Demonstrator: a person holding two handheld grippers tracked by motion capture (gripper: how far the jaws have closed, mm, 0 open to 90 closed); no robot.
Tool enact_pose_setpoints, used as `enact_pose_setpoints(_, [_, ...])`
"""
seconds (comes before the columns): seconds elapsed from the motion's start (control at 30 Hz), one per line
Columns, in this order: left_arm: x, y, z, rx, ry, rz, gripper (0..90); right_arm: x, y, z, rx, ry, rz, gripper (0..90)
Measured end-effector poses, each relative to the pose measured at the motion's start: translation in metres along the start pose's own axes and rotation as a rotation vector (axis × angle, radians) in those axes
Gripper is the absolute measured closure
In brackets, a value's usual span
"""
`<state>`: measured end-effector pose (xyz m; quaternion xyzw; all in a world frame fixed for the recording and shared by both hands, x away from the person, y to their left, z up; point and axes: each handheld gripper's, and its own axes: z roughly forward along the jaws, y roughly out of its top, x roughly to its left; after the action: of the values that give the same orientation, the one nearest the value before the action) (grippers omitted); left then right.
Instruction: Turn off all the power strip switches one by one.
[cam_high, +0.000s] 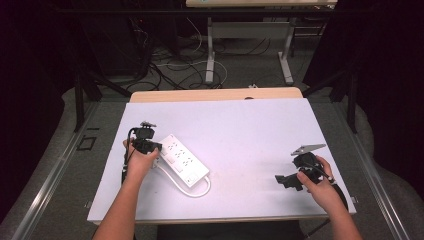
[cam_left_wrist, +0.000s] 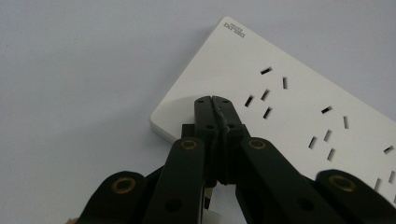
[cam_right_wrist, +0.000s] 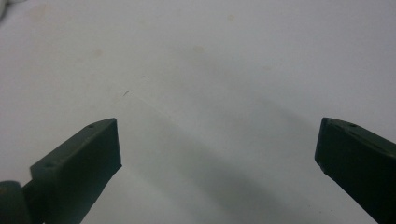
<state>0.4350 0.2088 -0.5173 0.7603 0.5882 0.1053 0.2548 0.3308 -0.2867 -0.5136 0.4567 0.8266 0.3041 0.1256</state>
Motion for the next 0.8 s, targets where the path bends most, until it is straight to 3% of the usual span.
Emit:
enact_pose_setpoints(0.1, [0.001, 0.000, -0.001, -0.005, 0.004, -0.004, 90.0, 0.001, -0.001, 0.000, 0.013, 0.001, 0.017, 0.0])
enact_pose_setpoints(0.4, [0.002, -0.001, -0.010, -0.012, -0.001, -0.006, 90.0, 0.000, 0.001, 0.001, -0.004, 0.004, -0.001, 0.0])
enact_pose_setpoints(0.43, [0.002, -0.002, -0.010, -0.032, -0.001, -0.008, 86.7, 0.000, 0.001, 0.001, -0.002, 0.005, -0.002, 0.0])
enact_pose_setpoints(0.47, [0.002, -0.001, -0.012, -0.013, -0.005, 0.000, 86.5, 0.000, 0.001, 0.001, -0.002, 0.004, -0.002, 0.0])
enact_pose_setpoints(0.8, [-0.003, -0.005, -0.022, -0.054, -0.028, 0.003, 79.7, 0.000, 0.000, 0.001, -0.006, 0.003, 0.006, 0.0])
